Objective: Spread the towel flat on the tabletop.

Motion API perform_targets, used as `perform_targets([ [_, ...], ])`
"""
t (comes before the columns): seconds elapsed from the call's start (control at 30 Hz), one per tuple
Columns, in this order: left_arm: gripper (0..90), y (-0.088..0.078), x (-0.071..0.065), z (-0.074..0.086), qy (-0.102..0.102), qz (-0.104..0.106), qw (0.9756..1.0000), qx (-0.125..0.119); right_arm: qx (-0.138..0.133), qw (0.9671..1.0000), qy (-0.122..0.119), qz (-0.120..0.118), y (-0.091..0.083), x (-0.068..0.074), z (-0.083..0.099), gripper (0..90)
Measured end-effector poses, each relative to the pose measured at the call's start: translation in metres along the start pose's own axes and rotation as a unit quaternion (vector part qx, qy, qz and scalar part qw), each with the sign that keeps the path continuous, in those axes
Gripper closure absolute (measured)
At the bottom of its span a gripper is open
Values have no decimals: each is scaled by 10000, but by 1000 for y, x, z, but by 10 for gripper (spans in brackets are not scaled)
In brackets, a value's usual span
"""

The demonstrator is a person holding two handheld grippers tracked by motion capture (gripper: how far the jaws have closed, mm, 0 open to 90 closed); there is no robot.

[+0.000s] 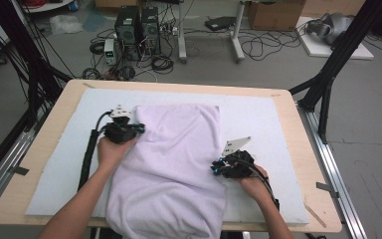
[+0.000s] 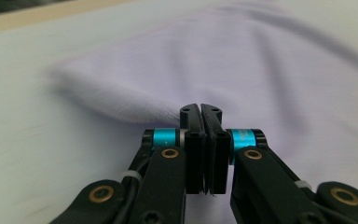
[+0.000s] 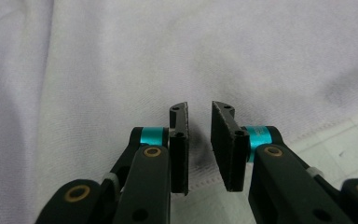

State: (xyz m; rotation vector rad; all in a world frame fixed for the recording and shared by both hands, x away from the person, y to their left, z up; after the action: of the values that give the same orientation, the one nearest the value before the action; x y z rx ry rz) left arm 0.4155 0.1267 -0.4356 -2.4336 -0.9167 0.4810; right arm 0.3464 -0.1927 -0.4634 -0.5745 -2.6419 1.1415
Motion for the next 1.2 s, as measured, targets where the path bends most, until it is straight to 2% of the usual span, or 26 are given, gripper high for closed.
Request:
perform_targets([
  [0.03, 868, 9, -14, 3, 282, 309, 9987, 304, -3, 10000, 27, -5, 0, 0, 0, 765],
  [0.07, 840, 15, -25, 6, 610, 499, 9951, 602, -21, 10000, 13, 23, 0, -1, 0, 759],
  [0.1, 753, 17, -32, 8, 839, 585, 9920, 735, -13, 10000, 31, 13, 0, -1, 0, 749],
  [0.13, 681, 13, -33, 8, 902, 576, 9918, 703, -6, 10000, 30, 16, 0, -1, 1, 746],
  [0.17, 652, 7, -31, 8, 853, 517, 9935, 554, -4, 10000, 30, 31, 0, -1, 1, 742],
  [0.23, 670, -7, -20, 7, 670, 422, 9964, 318, -10, 10000, -2, 52, -1, 0, 0, 733],
  [0.33, 714, -16, -4, 10, 546, 269, 9974, 377, -32, 10000, -20, 89, -2, -1, -1, 725],
  [0.43, 684, -10, 5, 18, 421, 63, 9969, 667, -46, 9999, -25, 135, -4, -2, -3, 719],
  [0.47, 633, -6, 5, 21, 322, 104, 9964, 776, -52, 9999, -21, 148, -4, -2, -3, 719],
  [0.53, 593, 2, 2, 26, 292, 231, 9944, 991, -47, 9998, -46, 161, -5, -2, -5, 718],
  [0.57, 613, 5, 1, 27, 331, 292, 9934, 1063, -29, 9999, -46, 159, -6, -3, -5, 718],
  [0.6, 714, 5, 0, 27, 394, 350, 9932, 1036, -10, 9999, -27, 152, -5, -3, -5, 718],
  [0.63, 791, 4, 1, 25, 522, 187, 9932, 1023, 13, 9999, -22, 146, -4, -3, -5, 718],
  [0.7, 821, -2, 9, 20, 631, -240, 9933, 937, 119, 9998, -89, 149, -1, -4, -5, 719],
  [0.73, 825, -9, 18, 16, 601, -508, 9934, 836, 146, 9998, -95, 135, 1, -4, -6, 721],
  [0.77, 828, -18, 27, 11, 468, -755, 9941, 619, 208, 9997, -99, 122, 4, -4, -5, 723],
  [0.8, 831, -27, 37, 6, 358, -1073, 9926, 435, 251, 9996, -91, 131, 6, -4, -5, 727],
  [0.87, 781, -43, 50, 2, 164, -1388, 9901, 136, 234, 9996, -84, 118, 6, -5, -5, 732],
  [0.9, 699, -49, 53, 2, 67, -1297, 9915, 116, 217, 9997, -77, 82, 6, -6, -5, 732],
  [0.93, 690, -54, 55, 3, 50, -1221, 9924, 140, 211, 9997, -14, 81, 6, -6, -4, 732],
  [1.07, 674, -67, 52, 18, 207, -1062, 9938, 255, 211, 9997, -33, 106, 5, -6, -4, 730],
  [1.13, 649, -71, 52, 31, 129, -949, 9947, 388, 221, 9996, -85, 165, 2, -5, -4, 725],
  [1.17, 616, -72, 51, 38, 33, -796, 9957, 464, 212, 9996, -58, 155, 0, -5, -4, 723],
  [1.2, 592, -72, 50, 45, 31, -701, 9960, 547, 174, 9997, -46, 159, -2, -4, -4, 719],
])
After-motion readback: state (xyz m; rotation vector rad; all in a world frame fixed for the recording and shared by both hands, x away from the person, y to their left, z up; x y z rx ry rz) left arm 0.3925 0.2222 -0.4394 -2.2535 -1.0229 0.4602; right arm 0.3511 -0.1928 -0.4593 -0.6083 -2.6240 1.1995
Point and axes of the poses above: each handheld gripper's, and its own axes: y roughly forward along the jaws, z roughly out of its underside, x roughly to its left, the point moved 4 cm from there along y, roughly forward along the jaws
